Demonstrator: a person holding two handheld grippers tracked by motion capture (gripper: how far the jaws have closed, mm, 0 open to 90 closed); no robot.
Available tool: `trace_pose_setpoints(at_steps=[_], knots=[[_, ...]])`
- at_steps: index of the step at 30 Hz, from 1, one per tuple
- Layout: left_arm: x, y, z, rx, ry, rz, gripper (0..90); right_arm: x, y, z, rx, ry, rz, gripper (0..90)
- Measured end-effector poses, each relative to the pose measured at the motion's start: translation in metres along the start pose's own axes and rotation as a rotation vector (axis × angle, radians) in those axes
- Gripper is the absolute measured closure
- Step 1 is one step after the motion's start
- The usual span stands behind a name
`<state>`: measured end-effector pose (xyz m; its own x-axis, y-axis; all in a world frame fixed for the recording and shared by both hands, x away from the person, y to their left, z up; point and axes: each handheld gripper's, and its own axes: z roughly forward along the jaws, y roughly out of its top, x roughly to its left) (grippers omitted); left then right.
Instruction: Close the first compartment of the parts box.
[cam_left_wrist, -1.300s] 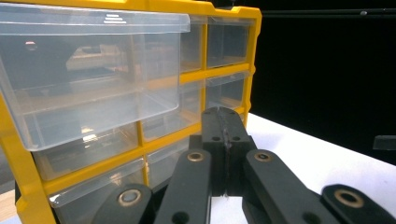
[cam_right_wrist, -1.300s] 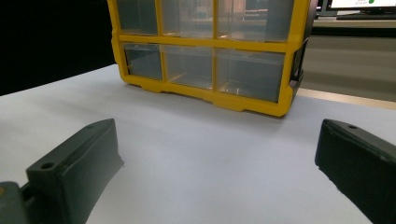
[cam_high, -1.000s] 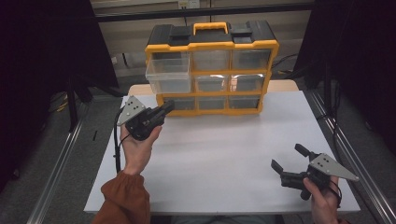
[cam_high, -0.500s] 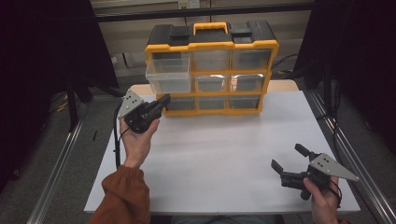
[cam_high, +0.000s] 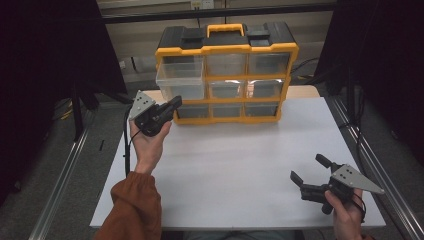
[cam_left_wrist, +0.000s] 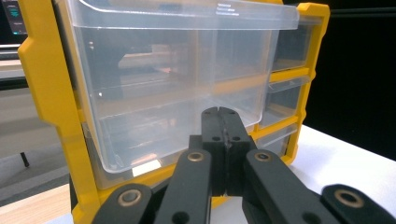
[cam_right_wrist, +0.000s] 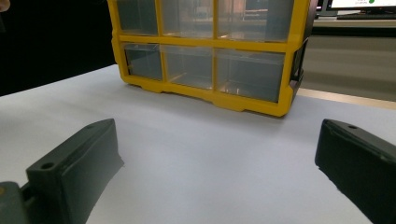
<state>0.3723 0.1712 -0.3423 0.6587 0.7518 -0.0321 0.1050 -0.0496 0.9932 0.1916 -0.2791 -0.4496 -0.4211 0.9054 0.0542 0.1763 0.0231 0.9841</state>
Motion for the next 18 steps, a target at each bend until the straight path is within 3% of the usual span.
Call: trace_pose_setpoints(at_steps=[18], knots=[[0.0034, -0.0013, 0.0081, 0.012, 0.018, 0.004, 90.0, 0.0000, 0.0001, -0.0006, 0.001, 0.001, -0.003, 0.0]])
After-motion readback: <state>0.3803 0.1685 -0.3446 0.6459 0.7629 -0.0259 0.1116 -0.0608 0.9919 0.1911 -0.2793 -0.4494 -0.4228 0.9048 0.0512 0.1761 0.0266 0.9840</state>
